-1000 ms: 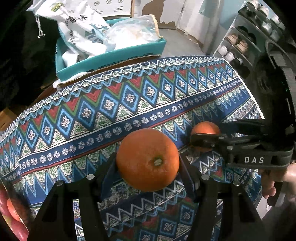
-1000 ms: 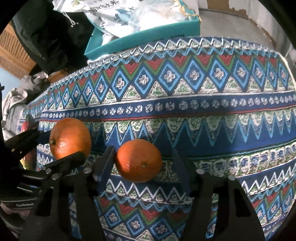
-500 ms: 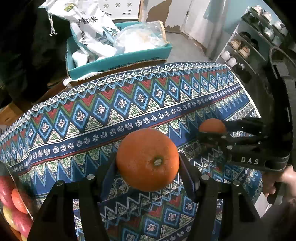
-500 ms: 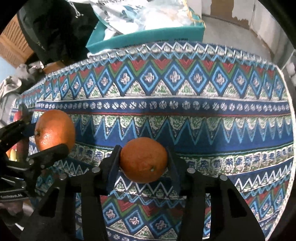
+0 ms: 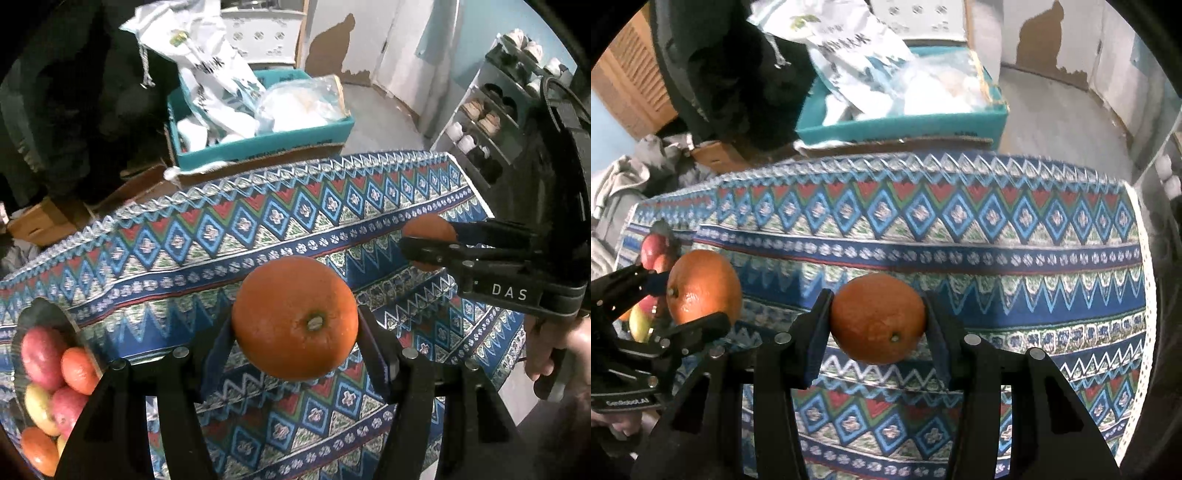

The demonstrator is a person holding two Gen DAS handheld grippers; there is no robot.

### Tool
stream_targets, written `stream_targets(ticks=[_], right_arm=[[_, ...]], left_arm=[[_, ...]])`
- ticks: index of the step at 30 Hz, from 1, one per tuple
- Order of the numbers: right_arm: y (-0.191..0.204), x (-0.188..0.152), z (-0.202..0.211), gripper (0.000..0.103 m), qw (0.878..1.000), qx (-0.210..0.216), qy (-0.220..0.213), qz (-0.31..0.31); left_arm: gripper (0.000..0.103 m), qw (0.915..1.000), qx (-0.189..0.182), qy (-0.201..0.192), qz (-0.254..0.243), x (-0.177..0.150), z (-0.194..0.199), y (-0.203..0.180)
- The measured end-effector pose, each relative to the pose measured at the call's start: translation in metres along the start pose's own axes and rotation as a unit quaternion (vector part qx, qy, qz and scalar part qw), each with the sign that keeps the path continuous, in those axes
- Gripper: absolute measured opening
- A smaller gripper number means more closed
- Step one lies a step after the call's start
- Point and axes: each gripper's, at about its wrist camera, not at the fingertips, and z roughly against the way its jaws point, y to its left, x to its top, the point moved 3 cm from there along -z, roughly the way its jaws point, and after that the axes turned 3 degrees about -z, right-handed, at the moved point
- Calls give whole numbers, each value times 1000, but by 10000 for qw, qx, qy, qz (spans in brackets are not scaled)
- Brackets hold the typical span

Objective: Organize fruits
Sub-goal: 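Carry the large orange with left tool while right tool carries its orange to the plate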

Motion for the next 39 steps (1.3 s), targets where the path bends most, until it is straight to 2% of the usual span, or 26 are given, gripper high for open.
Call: stream_targets(ticks=[7, 16, 32, 39], right_arm=[[30, 8, 21, 48, 9995, 166, -197, 205], [79, 15, 33, 48, 9970, 443, -333, 542], [166, 17, 30, 48, 9895, 709, -280, 1232], [201, 13, 21, 48, 9854, 825, -168, 1483]], left_arm=[[66, 9997, 104, -171, 135, -7, 34, 18], [66, 9985, 331, -238, 372, -31, 73, 59], [66, 9916, 727, -429, 985, -73, 117, 131], [66, 9869, 918, -462, 1242, -89, 124, 161]])
